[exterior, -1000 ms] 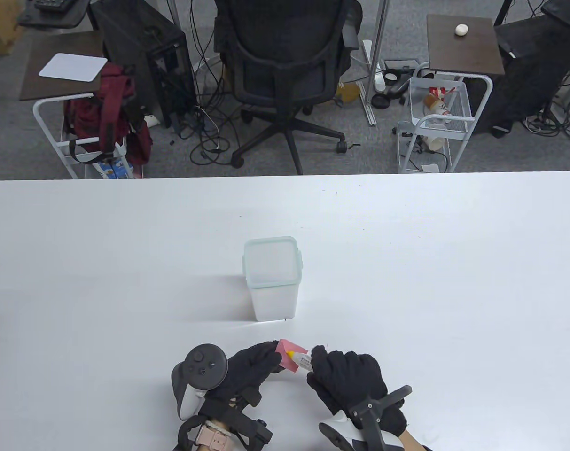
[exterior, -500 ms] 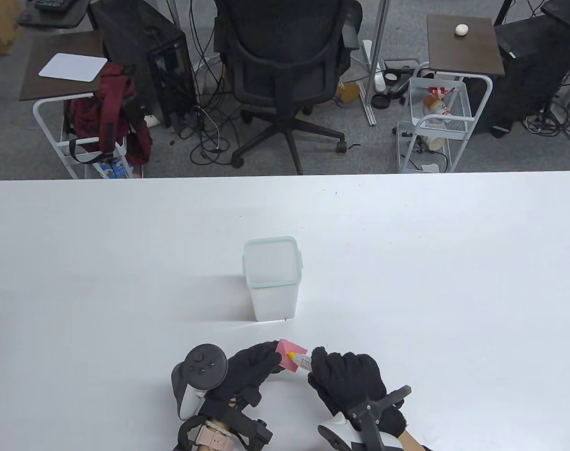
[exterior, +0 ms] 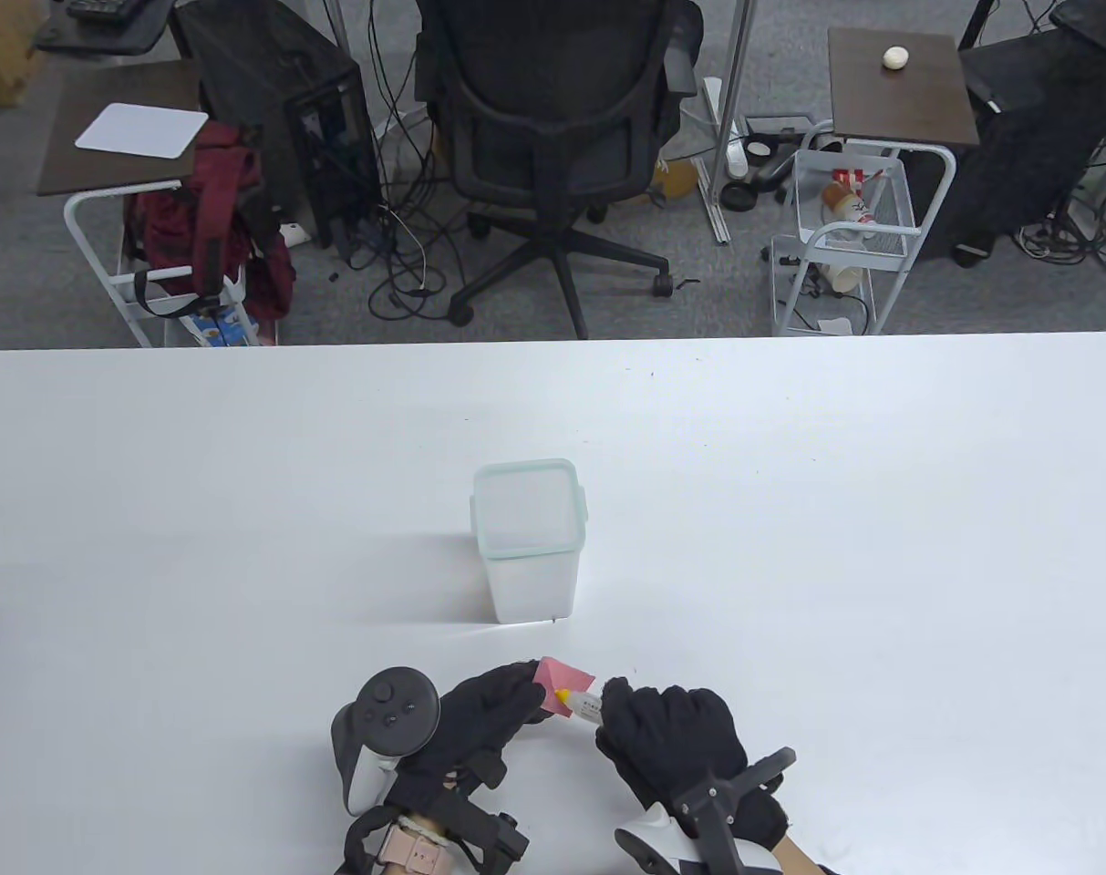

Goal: Squeeze liquid glue on card and attach to container

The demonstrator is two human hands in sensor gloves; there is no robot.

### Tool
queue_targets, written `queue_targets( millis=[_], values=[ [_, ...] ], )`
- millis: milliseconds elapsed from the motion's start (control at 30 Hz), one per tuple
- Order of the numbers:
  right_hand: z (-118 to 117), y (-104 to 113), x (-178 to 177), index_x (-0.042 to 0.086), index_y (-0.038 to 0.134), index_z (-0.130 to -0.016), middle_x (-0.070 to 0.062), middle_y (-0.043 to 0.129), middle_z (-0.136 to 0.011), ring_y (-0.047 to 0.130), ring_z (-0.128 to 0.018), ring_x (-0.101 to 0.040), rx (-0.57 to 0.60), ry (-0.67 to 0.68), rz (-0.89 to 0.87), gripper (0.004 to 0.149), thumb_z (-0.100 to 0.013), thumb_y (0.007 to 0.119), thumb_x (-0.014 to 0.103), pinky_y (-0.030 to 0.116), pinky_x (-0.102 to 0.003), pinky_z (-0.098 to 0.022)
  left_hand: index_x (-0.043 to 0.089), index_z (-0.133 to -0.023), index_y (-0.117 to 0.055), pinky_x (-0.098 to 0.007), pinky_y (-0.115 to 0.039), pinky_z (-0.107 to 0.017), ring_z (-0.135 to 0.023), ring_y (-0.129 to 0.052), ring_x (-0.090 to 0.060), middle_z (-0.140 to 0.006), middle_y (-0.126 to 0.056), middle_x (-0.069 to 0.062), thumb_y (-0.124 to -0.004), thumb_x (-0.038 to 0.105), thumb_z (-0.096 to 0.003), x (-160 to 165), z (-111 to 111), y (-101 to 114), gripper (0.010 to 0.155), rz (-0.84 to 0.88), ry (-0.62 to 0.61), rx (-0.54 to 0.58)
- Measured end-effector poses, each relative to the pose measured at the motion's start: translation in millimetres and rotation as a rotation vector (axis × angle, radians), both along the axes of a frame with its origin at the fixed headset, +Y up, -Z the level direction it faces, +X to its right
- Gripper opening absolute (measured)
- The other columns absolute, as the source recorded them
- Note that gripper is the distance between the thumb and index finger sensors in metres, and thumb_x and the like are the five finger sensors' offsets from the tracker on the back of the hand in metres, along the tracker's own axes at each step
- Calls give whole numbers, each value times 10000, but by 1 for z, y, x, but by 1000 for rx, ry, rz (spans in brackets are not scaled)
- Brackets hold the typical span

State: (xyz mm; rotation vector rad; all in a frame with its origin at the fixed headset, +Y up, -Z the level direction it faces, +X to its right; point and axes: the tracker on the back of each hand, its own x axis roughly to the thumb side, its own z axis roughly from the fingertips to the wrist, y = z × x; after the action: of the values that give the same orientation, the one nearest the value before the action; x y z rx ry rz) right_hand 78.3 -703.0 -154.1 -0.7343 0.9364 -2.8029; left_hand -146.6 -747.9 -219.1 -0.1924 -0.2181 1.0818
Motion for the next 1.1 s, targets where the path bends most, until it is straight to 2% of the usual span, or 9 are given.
queue_targets(
  millis=[467,633,733,800,933,1100],
  values=[
    [-3,-1,1,204,835,-841,20,904,-574,905,-382,-170,-16,-1,-8,499,-469,738,522,781,-373,-418,225,-875,-859,-446,-812,-570,-704,-1014,-247,-758,-1019,16,-727,443,-522,0,0,0,435,-4,-1,-3],
    [-10,-3,11,211,823,-858,24,897,-590,905,-395,-167,-65,-34,-55,510,-473,727,533,781,-373,-424,226,-875,-858,-445,-812,-571,-705,-1014,-247,-759,-1019,18,-726,444,-523,-1,-2,-2,436,17,4,-14],
    [-16,-2,22,218,787,-894,29,880,-625,904,-424,-165,-135,-42,-180,526,-492,690,542,781,-375,-439,227,-875,-858,-445,-811,-571,-705,-1014,-245,-758,-1019,17,-726,444,-522,-1,-2,-3,435,42,15,-24],
    [-22,-2,32,233,731,-935,37,856,-679,902,-477,-168,-200,-49,-296,526,-523,626,543,776,-380,-473,226,-875,-858,-443,-813,-571,-705,-1014,-245,-758,-1019,20,-725,445,-523,-2,-3,-5,435,62,21,-35],
    [-37,-3,53,212,554,-1045,0,732,-889,829,-718,-245,-384,-12,-555,530,-583,512,469,694,-444,-634,228,-879,-854,-443,-811,-573,-709,-1012,-244,-764,-1015,20,-723,446,-525,-2,-3,-5,436,99,24,-46],
    [-63,-10,80,213,468,-1077,3,656,-983,746,-854,-276,-579,5,-884,547,-584,542,437,605,-488,-727,227,-878,-854,-443,-811,-573,-709,-1012,-244,-762,-1016,21,-722,446,-525,-8,-4,-4,436,127,51,-46]
  ],
)
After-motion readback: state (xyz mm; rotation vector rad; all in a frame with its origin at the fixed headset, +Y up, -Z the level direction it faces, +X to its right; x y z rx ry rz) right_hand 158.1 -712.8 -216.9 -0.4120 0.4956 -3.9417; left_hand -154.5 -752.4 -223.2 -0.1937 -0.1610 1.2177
